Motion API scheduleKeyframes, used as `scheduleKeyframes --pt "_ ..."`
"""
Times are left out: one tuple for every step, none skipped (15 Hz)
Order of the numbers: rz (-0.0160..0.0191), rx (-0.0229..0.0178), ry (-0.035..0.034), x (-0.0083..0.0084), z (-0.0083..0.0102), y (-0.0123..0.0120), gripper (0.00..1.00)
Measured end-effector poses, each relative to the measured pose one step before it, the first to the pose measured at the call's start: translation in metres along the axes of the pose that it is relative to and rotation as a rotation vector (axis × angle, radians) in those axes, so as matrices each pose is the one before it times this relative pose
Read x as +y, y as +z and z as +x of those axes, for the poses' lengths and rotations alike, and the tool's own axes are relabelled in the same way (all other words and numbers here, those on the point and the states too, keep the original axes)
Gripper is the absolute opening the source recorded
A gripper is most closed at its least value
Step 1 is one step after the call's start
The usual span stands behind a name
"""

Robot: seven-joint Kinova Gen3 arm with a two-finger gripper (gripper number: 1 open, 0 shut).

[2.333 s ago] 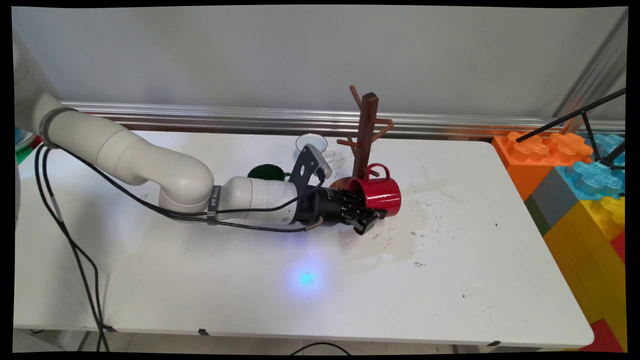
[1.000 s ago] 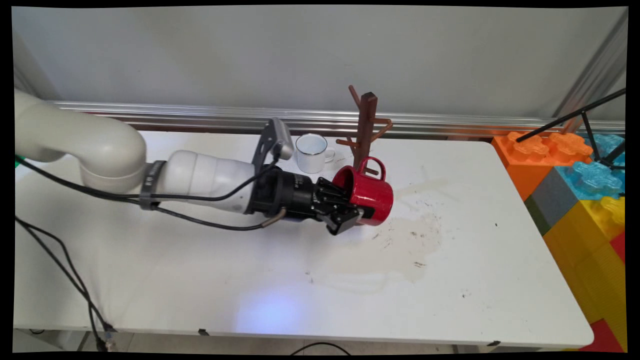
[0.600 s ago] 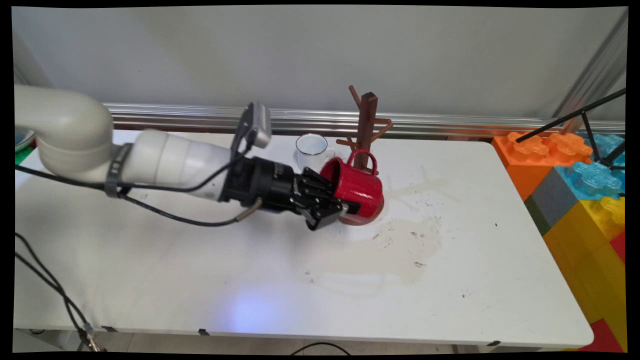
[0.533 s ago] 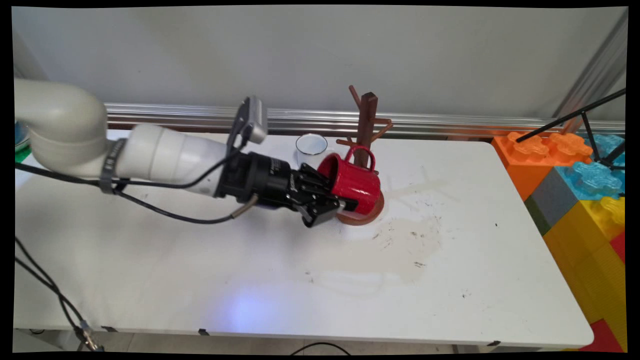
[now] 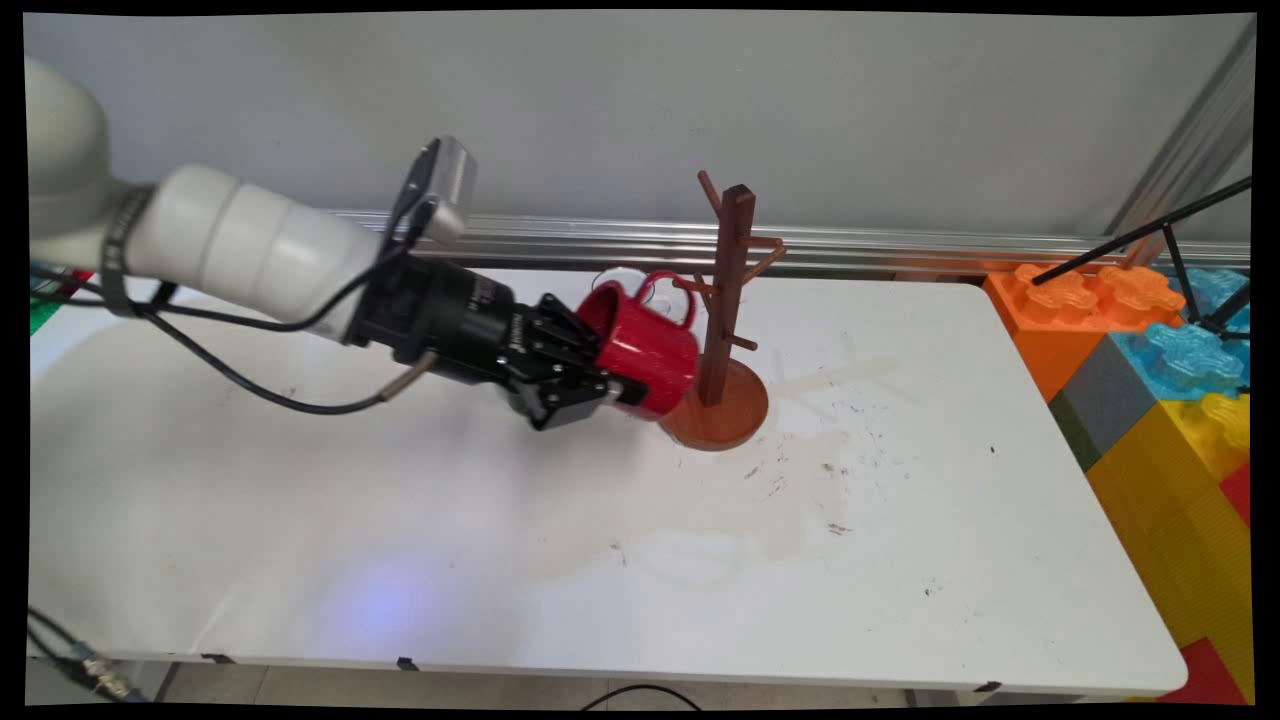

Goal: Place the picked object on the table

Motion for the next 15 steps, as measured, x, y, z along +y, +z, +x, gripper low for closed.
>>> scheduleKeyframes --pt "-0.00183 -0.01287 0.00805 -0.0009 0.00124 -0.00499 0.0" --pt "-0.0036 -0.01887 0.01598 -0.00099 0.00187 -0.0072 0.0" --pt "-0.00218 -0.01243 0.01419 -0.00077 0.00116 -0.00454 0.0" --pt "-0.00306 -0.01861 0.02203 -0.00127 0.00155 -0.00653 0.0" --pt "-0.00344 -0.02315 0.02559 -0.00163 0.00158 -0.00682 0.0" --pt "-0.00355 -0.01974 0.02171 -0.00126 0.00122 -0.00525 0.0" --pt "-0.003 -0.01483 0.01511 -0.00062 0.0005 -0.00322 0.0" --pt "-0.00425 -0.02577 0.02912 -0.0011 0.00058 -0.00531 0.0" --pt "-0.0045 -0.02486 0.02854 -0.00045 -0.00061 -0.00363 0.0" --pt "-0.00375 -0.03488 0.03747 -0.00061 -0.00186 -0.0035 0.0" --pt "-0.00208 -0.03307 0.03087 -0.00057 -0.00251 -0.00211 0.0" --pt "-0.0011 -0.02361 0.02065 -0.00026 -0.002 -0.0008 0.0" --pt "-0.00258 -0.04052 0.0341 -0.00014 -0.00372 -0.00063 0.0" --pt "-0.00263 -0.03313 0.02782 0.00012 -0.0027 0.00073 0.0" --pt "-0.00317 -0.04264 0.03483 -0.00013 -0.0032 0.00276 0.0"
